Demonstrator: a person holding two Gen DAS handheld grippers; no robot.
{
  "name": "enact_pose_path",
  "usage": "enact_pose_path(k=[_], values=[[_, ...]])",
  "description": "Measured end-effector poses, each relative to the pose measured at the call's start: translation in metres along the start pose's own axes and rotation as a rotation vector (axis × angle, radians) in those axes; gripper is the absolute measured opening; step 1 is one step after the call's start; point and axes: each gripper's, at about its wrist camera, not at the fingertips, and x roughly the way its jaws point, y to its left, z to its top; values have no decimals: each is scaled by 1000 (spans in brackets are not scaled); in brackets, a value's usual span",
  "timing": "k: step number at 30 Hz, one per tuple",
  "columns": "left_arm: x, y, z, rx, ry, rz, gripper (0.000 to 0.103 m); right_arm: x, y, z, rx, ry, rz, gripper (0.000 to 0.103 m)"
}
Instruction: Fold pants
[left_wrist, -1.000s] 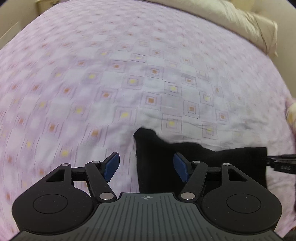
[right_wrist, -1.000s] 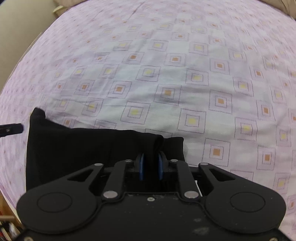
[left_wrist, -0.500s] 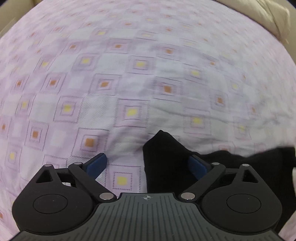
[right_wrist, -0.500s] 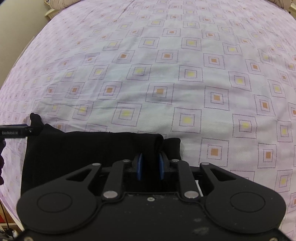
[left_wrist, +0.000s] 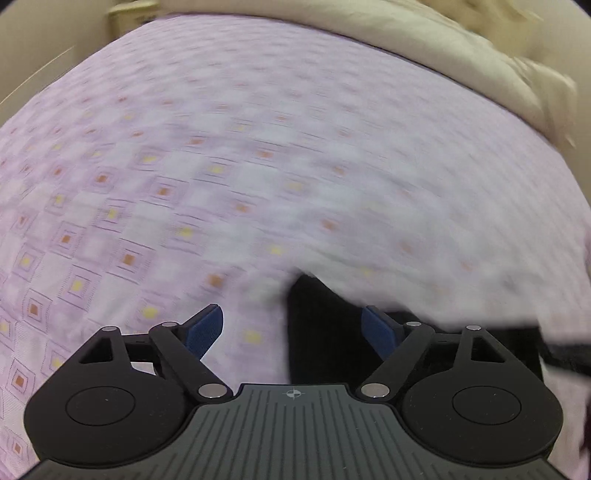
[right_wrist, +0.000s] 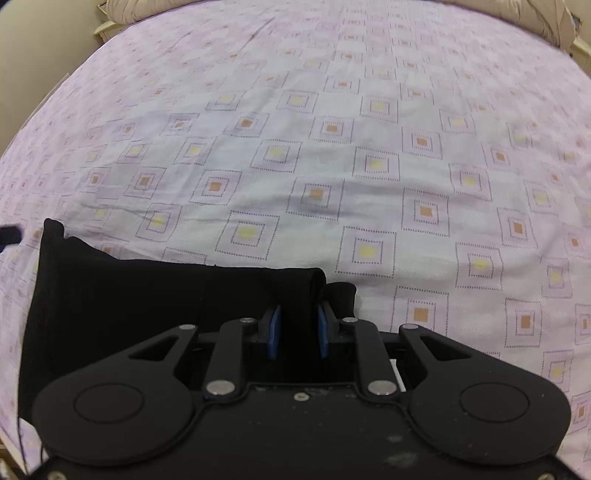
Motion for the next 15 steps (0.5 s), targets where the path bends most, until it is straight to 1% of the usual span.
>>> enact_pose_path(k=[4, 6, 7, 8, 9, 10, 11, 13, 15], values=[[-5, -45, -41, 180, 47, -91, 82, -6, 6, -2, -36, -56, -40, 20], [3, -66, -58, 252, 85, -101, 82, -10, 4, 0, -36, -72, -45, 21], [11, -71, -66, 268, 124, -103, 82, -9, 1, 2, -31, -65, -37, 25], [23, -76, -72, 276, 182, -96, 83, -7, -3, 4, -19, -48, -22, 30], [33, -79, -78, 284, 213, -77, 87, -8, -8, 4, 5, -45, -7, 34], [35, -82, -80, 292, 201, -69, 89, -11, -14, 5, 33, -54, 3, 37], [35, -83, -80, 289, 191, -66, 90, -18, -17, 5, 50, -72, 5, 37], [31, -82, -77, 251, 184, -67, 90, -39, -15, 0, 39, -129, -7, 39], [27, -79, -78, 219, 173, -65, 90, -60, -9, -11, 9, -176, 37, 40]])
